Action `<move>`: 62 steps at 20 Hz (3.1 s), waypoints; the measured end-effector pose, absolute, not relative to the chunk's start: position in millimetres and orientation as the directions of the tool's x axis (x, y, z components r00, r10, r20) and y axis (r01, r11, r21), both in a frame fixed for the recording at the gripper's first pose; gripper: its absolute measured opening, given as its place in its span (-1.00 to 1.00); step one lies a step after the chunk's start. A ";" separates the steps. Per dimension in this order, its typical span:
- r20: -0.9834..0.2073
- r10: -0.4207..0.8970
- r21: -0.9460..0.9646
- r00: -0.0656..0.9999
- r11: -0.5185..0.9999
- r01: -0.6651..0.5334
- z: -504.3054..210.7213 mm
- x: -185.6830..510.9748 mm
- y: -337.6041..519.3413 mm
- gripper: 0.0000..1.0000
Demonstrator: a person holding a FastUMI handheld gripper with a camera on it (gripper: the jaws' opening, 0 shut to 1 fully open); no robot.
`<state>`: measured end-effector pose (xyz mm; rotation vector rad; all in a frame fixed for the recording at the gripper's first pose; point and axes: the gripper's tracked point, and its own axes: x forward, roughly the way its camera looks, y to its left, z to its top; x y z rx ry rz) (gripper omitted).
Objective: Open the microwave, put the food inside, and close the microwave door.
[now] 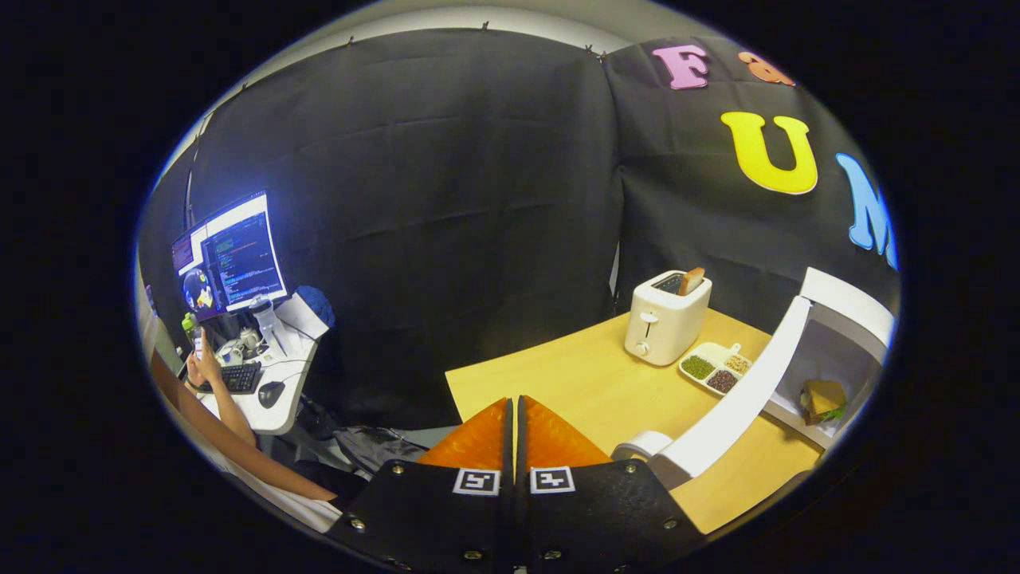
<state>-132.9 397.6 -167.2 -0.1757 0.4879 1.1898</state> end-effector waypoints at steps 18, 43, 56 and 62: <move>-0.616 0.698 0.190 0.366 0.582 -0.790 -254.3 -99.9 320.4 -1.00; -0.567 0.710 0.165 0.418 0.595 -0.787 -235.1 -92.4 306.7 -1.00; -0.591 0.690 0.251 0.417 0.649 -0.718 -228.4 -103.8 237.7 -1.00; -0.603 0.661 0.256 0.446 0.690 -0.677 -240.3 -88.3 228.8 -1.00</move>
